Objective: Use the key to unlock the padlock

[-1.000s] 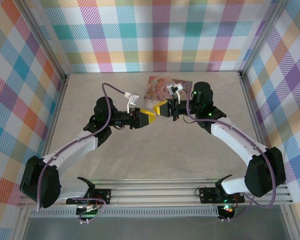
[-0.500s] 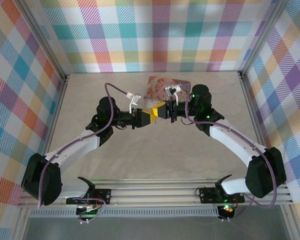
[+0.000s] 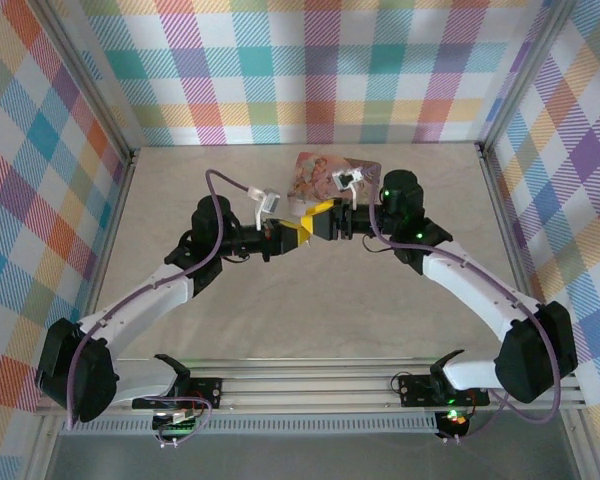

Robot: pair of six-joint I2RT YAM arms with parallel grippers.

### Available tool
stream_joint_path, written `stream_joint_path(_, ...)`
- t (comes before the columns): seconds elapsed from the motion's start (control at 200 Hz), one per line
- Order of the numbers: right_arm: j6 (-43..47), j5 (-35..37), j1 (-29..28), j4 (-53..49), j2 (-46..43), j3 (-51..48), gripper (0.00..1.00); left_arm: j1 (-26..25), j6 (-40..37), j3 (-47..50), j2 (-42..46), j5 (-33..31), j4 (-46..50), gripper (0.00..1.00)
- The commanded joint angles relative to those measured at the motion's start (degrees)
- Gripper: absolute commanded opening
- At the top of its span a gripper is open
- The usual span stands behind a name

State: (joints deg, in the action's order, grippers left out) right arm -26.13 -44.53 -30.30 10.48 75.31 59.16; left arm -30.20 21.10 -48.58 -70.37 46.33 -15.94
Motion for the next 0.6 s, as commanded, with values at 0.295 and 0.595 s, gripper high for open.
stream_joint_path(0.295, 5.13, -4.44, -0.19, -16.43, 0.72, 6.82, 0.50, 0.38, -9.59, -5.53, 0.16, 7.85, 15.78, 0.00)
stream_joint_path(0.595, 6.09, -6.70, -0.28, -16.67, 0.88, 5.39, 0.47, 0.40, -7.41, -7.03, -0.51, 11.03, 15.12, 0.00)
